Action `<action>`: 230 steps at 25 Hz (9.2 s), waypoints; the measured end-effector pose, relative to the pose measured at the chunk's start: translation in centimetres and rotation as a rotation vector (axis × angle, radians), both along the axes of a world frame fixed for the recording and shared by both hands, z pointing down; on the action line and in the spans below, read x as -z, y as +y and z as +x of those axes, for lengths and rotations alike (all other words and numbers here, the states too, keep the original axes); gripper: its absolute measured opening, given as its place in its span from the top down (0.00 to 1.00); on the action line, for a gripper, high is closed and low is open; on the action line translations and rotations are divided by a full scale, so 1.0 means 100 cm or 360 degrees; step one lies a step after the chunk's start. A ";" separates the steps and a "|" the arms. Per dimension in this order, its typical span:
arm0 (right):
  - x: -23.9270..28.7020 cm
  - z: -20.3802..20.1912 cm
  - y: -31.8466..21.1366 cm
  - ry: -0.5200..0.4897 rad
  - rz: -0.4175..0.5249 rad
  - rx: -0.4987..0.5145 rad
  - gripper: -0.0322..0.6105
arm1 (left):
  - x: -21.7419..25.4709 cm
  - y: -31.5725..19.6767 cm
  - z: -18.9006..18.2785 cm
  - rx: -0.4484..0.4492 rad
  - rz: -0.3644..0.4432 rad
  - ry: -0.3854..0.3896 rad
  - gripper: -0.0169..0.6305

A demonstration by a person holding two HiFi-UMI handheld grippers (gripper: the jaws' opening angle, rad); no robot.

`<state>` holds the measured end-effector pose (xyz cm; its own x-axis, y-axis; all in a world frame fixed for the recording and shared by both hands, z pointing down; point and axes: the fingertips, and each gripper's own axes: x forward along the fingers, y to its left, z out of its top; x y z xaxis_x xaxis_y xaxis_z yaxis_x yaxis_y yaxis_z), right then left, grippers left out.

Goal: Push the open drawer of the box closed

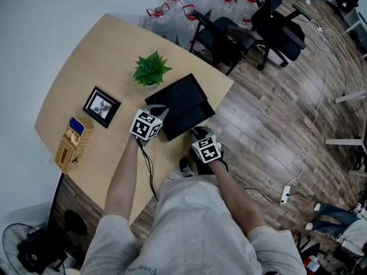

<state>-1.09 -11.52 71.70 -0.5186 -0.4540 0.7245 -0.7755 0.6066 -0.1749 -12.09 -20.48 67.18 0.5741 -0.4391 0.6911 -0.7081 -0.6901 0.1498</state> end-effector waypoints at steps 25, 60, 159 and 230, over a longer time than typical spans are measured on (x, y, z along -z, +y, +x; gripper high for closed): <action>0.000 -0.018 -0.023 -0.0008 -0.0015 0.0035 0.84 | 0.002 0.002 0.000 -0.0002 -0.0011 0.0034 0.89; -0.002 -0.036 -0.056 -0.0009 -0.0007 0.0115 0.84 | 0.001 0.000 -0.001 0.0013 -0.0019 0.0077 0.89; 0.080 0.011 0.050 -0.0350 0.0432 -0.0386 0.95 | 0.047 0.165 -0.019 0.0826 0.0383 0.0215 0.89; 0.080 0.011 0.037 -0.0358 0.0444 -0.0352 0.95 | 0.047 0.150 -0.014 0.0780 0.0381 0.0224 0.89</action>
